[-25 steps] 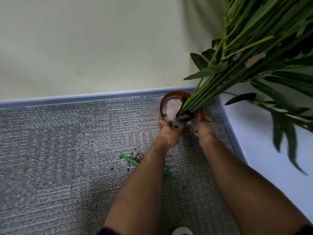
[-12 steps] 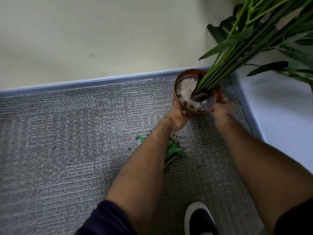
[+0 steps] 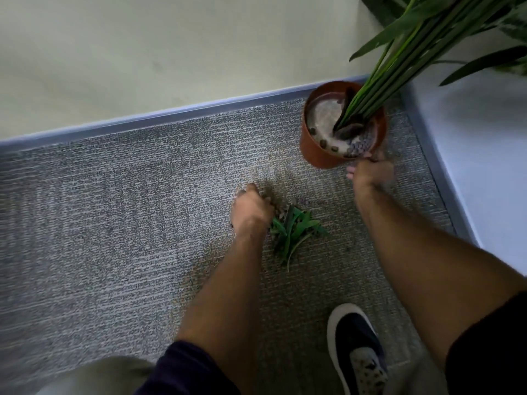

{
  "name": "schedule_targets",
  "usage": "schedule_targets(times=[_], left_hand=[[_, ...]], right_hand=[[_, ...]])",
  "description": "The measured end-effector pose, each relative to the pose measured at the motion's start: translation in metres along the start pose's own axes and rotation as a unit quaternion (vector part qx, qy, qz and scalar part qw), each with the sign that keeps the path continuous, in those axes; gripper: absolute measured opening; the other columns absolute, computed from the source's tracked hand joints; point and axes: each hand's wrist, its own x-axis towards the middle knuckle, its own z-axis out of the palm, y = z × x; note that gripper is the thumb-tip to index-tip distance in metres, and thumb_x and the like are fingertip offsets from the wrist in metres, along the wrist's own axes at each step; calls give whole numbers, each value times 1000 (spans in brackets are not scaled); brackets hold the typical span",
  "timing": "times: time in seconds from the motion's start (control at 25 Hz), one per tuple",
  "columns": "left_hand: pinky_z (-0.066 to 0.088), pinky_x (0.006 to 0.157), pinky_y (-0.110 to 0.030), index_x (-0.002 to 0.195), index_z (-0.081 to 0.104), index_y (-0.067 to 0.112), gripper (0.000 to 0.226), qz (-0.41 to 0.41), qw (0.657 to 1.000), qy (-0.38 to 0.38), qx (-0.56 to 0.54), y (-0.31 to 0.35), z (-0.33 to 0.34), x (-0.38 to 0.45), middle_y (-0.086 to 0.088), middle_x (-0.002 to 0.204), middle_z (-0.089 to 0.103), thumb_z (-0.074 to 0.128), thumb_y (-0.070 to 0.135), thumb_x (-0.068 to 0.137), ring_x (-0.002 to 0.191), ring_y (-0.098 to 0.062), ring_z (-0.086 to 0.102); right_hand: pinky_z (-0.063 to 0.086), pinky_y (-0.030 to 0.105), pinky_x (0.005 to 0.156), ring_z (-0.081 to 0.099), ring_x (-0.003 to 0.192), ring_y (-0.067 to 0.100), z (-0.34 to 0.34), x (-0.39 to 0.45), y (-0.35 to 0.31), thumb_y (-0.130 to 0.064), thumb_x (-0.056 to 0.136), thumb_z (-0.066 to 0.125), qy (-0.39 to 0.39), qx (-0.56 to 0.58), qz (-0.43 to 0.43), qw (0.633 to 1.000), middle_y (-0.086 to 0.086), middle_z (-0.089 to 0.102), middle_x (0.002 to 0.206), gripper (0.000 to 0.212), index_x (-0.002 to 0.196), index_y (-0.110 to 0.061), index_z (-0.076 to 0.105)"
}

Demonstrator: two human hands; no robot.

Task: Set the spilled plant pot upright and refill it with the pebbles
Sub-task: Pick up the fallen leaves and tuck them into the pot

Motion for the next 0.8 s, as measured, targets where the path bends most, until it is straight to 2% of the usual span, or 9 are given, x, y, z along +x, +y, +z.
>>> schedule_targets(times=[0.04, 0.12, 0.16, 0.24, 0.36, 0.4, 0.48, 0.6, 0.8], left_hand=[[55, 96, -47, 146, 41, 19, 53, -8, 1000, -15, 18, -8, 9, -5, -15, 143, 52, 61, 35, 99, 118, -32, 61], [50, 101, -51, 157, 25, 29, 69, 0, 996, -66, 52, -20, 26, -15, -21, 163, 23, 62, 35, 98, 130, -41, 54], [49, 103, -51, 159, 18, 34, 77, 14, 994, -90, 66, -23, 32, -18, -21, 167, 8, 64, 35, 97, 133, -43, 51], [46, 107, -50, 160, 16, 40, 81, 44, 989, -120, 77, -28, 45, -21, -23, 167, -2, 65, 36, 96, 135, -44, 50], [46, 108, -45, 158, 26, 35, 68, 79, 986, -127, 74, -38, 64, -27, -25, 165, 7, 58, 41, 99, 129, -42, 54], [47, 106, -44, 156, 31, 31, 63, 86, 987, -119, 70, -41, 70, -29, -25, 161, 16, 57, 41, 100, 124, -41, 57], [52, 98, -45, 148, 42, 20, 53, 96, 990, -83, 58, -47, 78, -31, -22, 149, 34, 57, 37, 100, 112, -39, 63], [54, 93, -47, 136, 50, 9, 44, 95, 993, -52, 36, -50, 79, -28, -18, 138, 44, 59, 31, 99, 104, -39, 65], [56, 95, -46, 124, 65, 9, 32, 63, 998, -27, -18, -51, 80, -20, -13, 123, 61, 56, 9, 93, 100, -35, 67]], right_hand=[[63, 50, 68, 74, 70, 27, 0, -22, 4, -31, 92, 49, -8, -8, -12, 1000, -2, 69, 71, 21, 101, -29, 67], [62, 50, 69, 74, 71, 26, -2, -70, 22, -39, 93, 56, -59, -76, -32, 995, 0, 72, 73, 15, 96, -30, 67], [62, 46, 71, 74, 75, 26, -5, -94, 35, -45, 92, 61, -92, -123, -41, 987, 4, 75, 80, 20, 95, -27, 69], [56, 33, 73, 72, 84, 30, -8, -132, 62, -54, 87, 69, -141, -229, -63, 961, 9, 76, 90, 35, 95, -20, 70], [48, 33, 74, 69, 101, 34, -15, -172, 83, -58, 82, 72, -187, -313, -34, 931, 14, 73, 106, 61, 122, -13, 58], [49, 34, 77, 68, 105, 35, -14, -175, 87, -57, 83, 72, -194, -321, -20, 927, 16, 72, 112, 71, 132, -12, 48], [51, 37, 83, 67, 107, 37, -9, -172, 91, -55, 85, 71, -204, -325, -23, 923, 19, 70, 116, 78, 139, -11, 37], [52, 39, 85, 67, 106, 39, 2, -164, 90, -47, 86, 71, -211, -343, -56, 914, 21, 70, 114, 72, 137, -9, 38], [53, 38, 82, 69, 99, 38, 10, -160, 95, -22, 89, 67, -193, -336, -92, 917, 22, 71, 105, 45, 126, -6, 48]])
